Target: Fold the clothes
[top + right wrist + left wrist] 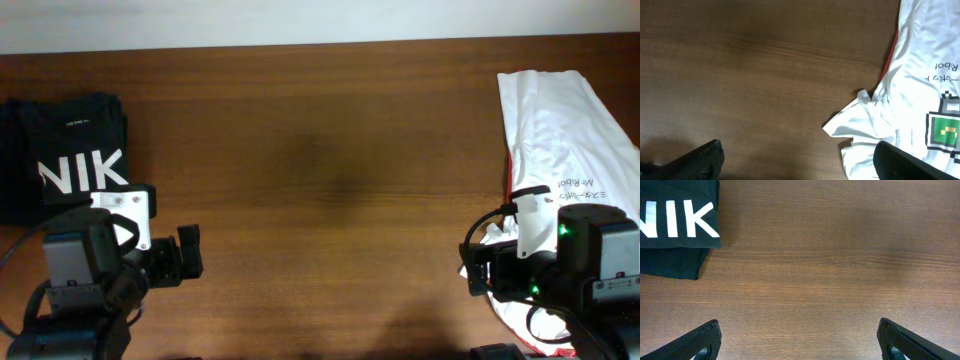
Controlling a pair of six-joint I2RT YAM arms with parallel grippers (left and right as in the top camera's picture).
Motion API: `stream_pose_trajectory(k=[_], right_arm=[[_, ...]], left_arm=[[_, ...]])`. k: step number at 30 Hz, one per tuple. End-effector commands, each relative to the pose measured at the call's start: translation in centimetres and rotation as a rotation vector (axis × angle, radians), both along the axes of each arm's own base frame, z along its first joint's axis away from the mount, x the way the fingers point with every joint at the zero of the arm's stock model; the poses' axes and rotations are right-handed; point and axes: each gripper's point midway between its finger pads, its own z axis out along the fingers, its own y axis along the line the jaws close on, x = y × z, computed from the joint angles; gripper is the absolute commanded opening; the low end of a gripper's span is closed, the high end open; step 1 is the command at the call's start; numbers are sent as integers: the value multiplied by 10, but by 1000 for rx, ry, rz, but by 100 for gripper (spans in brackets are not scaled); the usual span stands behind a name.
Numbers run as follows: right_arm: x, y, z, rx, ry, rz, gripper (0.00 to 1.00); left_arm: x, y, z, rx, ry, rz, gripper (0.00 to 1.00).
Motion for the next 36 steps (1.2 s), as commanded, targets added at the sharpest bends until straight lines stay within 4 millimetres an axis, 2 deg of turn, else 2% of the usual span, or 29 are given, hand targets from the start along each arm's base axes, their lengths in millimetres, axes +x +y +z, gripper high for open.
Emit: stream_pose_trajectory(k=[1,3,5,6,8,10,14,16,18,21,25,31,36], right_arm=[[1,-5,-1,-24,-2,-18,99],[-2,-16,3,-69,-36,-56,99],[-9,-18,17,-65,-130,-59,99],[-8,-18,31,-66,-261,-50,99],[-10,-18,36,-80,-394,-33,99],[-14,-18,30,-81,-504,-27,99],[-34,-16,-4,-62,-571,-14,99],[-35,-21,-15,-74,-634,-41,99],[-24,-21,-26,-78,-690,-43,99],[10,-17,-47,-69,-736,-43,99],[41,-14,-55,-56,-859,-50,99],[60,-13,-60,-125,-1002,-25,99],[67,-9,-115,-131,-890,9,99]], left_arm=[[-1,0,-2,-11,3,10,99],[-1,0,-2,-11,3,10,99],[-1,0,-2,-11,3,10,99],[-1,0,-2,-11,3,10,99],[-1,0,-2,-11,3,10,99],[-1,0,-2,-11,3,10,99],[-1,0,-2,-12,5,10,99],[-1,0,-2,-12,6,10,99],[-1,0,-2,-12,6,10,99],[-1,0,-2,-12,7,10,99],[-1,0,-3,-12,9,10,99],[-1,0,-3,-12,9,10,99],[-1,0,-3,-12,9,10,99]])
